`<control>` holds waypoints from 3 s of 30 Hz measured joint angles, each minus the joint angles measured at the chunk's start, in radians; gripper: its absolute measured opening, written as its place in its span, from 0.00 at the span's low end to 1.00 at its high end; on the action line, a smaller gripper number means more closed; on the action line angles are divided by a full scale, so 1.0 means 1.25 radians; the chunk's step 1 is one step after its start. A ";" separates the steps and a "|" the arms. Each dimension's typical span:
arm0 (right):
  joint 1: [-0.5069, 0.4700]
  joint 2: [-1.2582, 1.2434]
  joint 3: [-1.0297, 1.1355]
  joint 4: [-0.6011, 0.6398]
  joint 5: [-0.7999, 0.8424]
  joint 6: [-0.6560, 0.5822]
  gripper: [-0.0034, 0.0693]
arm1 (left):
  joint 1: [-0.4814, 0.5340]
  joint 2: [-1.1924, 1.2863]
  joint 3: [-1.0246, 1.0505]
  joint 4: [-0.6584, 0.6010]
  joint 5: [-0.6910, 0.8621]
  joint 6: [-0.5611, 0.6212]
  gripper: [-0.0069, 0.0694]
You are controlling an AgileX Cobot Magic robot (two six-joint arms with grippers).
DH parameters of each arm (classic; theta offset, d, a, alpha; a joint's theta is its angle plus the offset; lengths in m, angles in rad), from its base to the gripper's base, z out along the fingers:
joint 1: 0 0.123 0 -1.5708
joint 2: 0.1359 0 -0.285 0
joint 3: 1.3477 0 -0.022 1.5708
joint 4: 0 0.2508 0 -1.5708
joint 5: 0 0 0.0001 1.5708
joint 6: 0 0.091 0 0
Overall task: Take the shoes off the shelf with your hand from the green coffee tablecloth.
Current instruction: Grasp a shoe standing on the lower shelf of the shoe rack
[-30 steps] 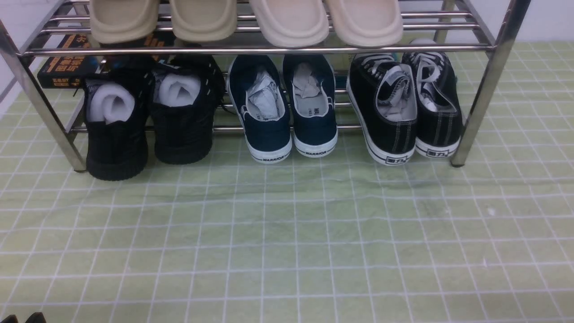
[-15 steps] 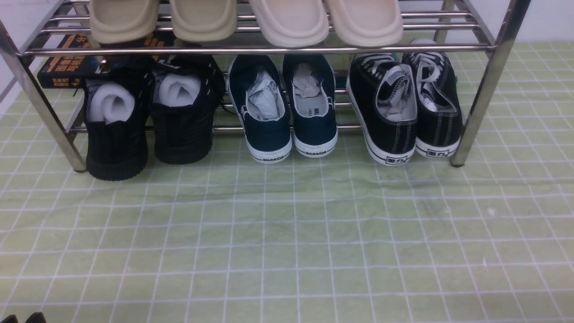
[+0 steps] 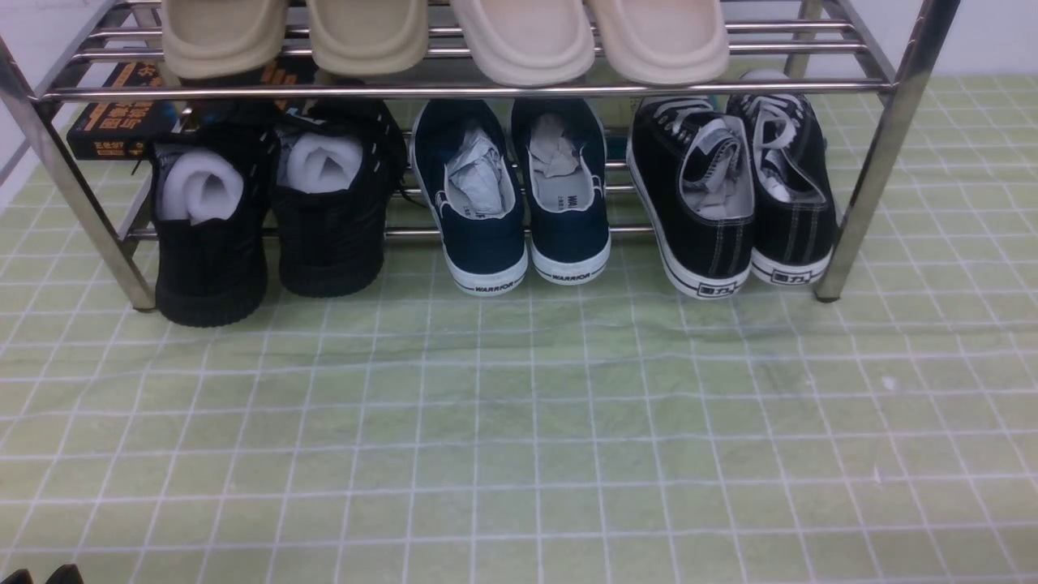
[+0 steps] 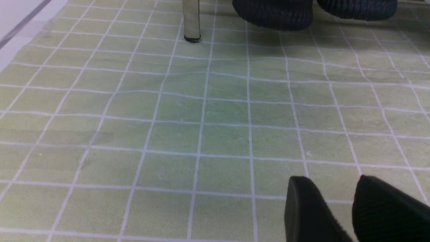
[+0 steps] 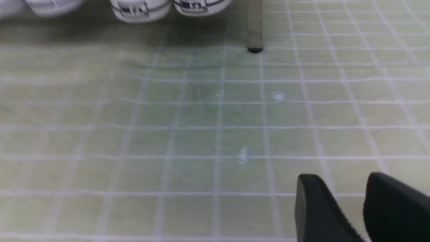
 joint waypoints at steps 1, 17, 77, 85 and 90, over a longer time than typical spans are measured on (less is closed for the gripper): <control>0.000 0.000 0.002 0.041 -0.004 0.022 0.38 | 0.000 0.000 0.000 0.000 0.000 0.000 0.41; 0.000 0.000 0.008 0.684 -0.069 0.117 0.38 | 0.000 0.000 0.000 0.000 0.000 0.000 0.41; 0.615 1.792 -1.860 -0.327 0.563 0.266 0.60 | 0.000 0.000 0.000 0.000 0.000 0.000 0.41; 0.593 1.872 -1.882 -0.418 0.478 0.301 0.72 | 0.000 0.000 0.000 0.000 0.000 0.000 0.41; 0.567 1.902 -1.882 -0.413 0.443 0.308 0.69 | 0.000 0.000 0.000 0.000 0.000 0.000 0.41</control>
